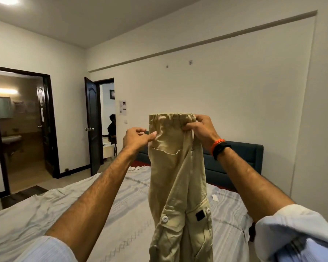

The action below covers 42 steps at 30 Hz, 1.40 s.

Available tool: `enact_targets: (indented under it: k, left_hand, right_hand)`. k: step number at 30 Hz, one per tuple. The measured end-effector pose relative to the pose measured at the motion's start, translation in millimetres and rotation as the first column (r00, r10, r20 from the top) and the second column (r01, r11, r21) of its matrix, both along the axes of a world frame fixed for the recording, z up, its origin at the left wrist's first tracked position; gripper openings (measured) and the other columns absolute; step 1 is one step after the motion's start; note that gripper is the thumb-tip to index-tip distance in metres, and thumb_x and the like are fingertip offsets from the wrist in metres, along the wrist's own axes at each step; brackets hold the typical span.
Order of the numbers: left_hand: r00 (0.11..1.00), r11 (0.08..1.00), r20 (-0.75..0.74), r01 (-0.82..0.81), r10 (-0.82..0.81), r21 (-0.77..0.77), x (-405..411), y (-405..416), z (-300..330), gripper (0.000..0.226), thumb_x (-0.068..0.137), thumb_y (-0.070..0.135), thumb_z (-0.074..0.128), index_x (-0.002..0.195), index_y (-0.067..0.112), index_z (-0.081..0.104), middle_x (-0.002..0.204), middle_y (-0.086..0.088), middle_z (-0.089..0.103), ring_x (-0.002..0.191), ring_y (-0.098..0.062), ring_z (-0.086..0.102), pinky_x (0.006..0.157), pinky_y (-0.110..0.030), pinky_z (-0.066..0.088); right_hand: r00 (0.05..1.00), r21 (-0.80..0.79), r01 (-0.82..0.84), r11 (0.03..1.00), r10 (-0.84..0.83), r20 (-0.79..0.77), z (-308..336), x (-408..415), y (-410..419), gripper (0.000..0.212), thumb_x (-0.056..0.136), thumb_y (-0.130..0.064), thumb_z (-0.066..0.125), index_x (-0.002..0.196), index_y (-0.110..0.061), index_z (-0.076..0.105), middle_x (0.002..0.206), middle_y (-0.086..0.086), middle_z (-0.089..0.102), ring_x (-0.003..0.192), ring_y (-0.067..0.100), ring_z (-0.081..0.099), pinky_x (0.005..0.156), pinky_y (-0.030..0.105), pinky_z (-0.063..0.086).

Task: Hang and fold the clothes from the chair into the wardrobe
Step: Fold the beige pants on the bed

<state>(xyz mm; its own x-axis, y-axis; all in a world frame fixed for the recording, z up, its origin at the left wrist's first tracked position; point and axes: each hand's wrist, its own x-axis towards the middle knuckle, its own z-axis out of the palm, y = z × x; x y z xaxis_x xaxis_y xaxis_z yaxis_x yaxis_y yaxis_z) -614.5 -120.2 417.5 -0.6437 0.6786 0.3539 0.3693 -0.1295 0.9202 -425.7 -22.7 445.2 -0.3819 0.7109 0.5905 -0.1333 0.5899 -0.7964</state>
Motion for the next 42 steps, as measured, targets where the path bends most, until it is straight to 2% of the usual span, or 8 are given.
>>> enact_targets:
  k: [2, 7, 12, 18, 23, 27, 34, 42]
  left_hand:
    - [0.990, 0.990, 0.027, 0.137, -0.136, -0.027, -6, -6, -1, 0.079, 0.059, 0.050, 0.085, 0.122, 0.009, 0.061, 0.114, -0.001, 0.066, 0.108, -0.020, 0.061, 0.088, -0.038, 0.051]
    - [0.911, 0.910, 0.013, 0.412, -0.413, 0.054, -4, -16, 12, 0.046, 0.060, 0.034, 0.091, 0.095, 0.011, 0.072, 0.084, 0.000, 0.073, 0.081, -0.019, 0.067, 0.074, -0.028, 0.057]
    - [0.970, 0.971, -0.059, 0.237, -0.235, 0.034, 4, -15, 21, 0.012, 0.078, 0.020, 0.082, 0.079, 0.016, 0.071, 0.077, 0.005, 0.069, 0.067, -0.009, 0.061, 0.050, -0.013, 0.048]
    - [0.979, 0.985, -0.115, 0.165, -0.170, -0.054, 1, -10, 2, 0.016, 0.078, 0.024, 0.082, 0.085, 0.014, 0.072, 0.083, 0.000, 0.069, 0.077, -0.015, 0.062, 0.064, -0.023, 0.050]
    - [0.913, 0.961, -0.401, -0.044, -0.073, -0.273, -7, -14, 1, 0.040, 0.083, 0.050, 0.072, 0.100, 0.014, 0.069, 0.099, -0.006, 0.068, 0.093, -0.025, 0.064, 0.083, -0.036, 0.052]
    - [0.743, 0.832, -0.666, -0.411, 0.070, -0.372, -9, -22, 9, 0.056, 0.082, 0.067, 0.062, 0.098, 0.014, 0.065, 0.098, -0.008, 0.067, 0.087, -0.027, 0.065, 0.082, -0.037, 0.055]
    - [0.983, 0.963, 0.100, 0.170, -0.152, -0.207, 15, -38, 14, 0.021, 0.100, 0.007, 0.053, 0.119, 0.000, 0.060, 0.102, -0.011, 0.061, 0.052, -0.018, 0.069, 0.043, -0.023, 0.055]
    - [0.998, 1.000, -0.053, 0.017, -0.018, -0.012, 18, -37, 25, 0.028, 0.088, 0.037, 0.071, 0.092, 0.012, 0.061, 0.065, -0.004, 0.052, 0.036, -0.004, 0.046, 0.035, -0.017, 0.033]
  right_hand:
    - [0.994, -0.016, -0.107, 0.994, 0.107, -0.034, 9, 8, 1, 0.025, 0.079, 0.016, 0.058, 0.083, -0.005, 0.069, 0.081, 0.008, 0.067, 0.078, 0.021, 0.064, 0.077, 0.038, 0.056]
    - [0.958, -0.056, -0.285, 0.957, 0.285, -0.001, 23, 23, 13, 0.027, 0.082, 0.019, 0.054, 0.095, 0.000, 0.068, 0.092, 0.012, 0.069, 0.089, 0.026, 0.067, 0.081, 0.039, 0.059]
    - [0.949, 0.085, -0.078, 0.993, 0.048, 0.312, 16, 30, 28, 0.015, 0.093, 0.002, 0.059, 0.105, 0.002, 0.068, 0.096, 0.009, 0.068, 0.093, 0.022, 0.063, 0.085, 0.040, 0.053]
    - [0.834, 0.121, 0.240, 0.963, -0.269, 0.483, -20, 16, 35, 0.036, 0.097, -0.038, 0.058, 0.106, -0.006, 0.070, 0.108, 0.013, 0.071, 0.103, 0.029, 0.064, 0.091, 0.043, 0.051]
    - [0.914, -0.068, 0.151, 0.986, -0.113, 0.390, -31, 14, 26, 0.033, 0.100, -0.041, 0.051, 0.116, -0.014, 0.059, 0.109, 0.007, 0.067, 0.072, 0.026, 0.070, 0.046, 0.028, 0.054]
    - [0.956, -0.214, 0.015, 0.977, 0.049, 0.290, -33, 14, 21, 0.030, 0.099, -0.041, 0.053, 0.116, -0.016, 0.056, 0.120, 0.009, 0.063, 0.071, 0.035, 0.073, 0.061, 0.051, 0.061]
    - [0.964, -0.158, -0.035, 0.987, 0.075, 0.257, -20, 20, 19, 0.028, 0.100, -0.037, 0.054, 0.108, -0.010, 0.057, 0.111, 0.021, 0.068, 0.060, 0.024, 0.072, 0.053, 0.038, 0.060]
    - [0.958, -0.178, -0.167, 0.970, 0.202, 0.203, 9, 37, 15, 0.035, 0.100, -0.034, 0.054, 0.117, -0.004, 0.058, 0.102, 0.008, 0.067, 0.065, 0.027, 0.072, 0.063, 0.051, 0.059]
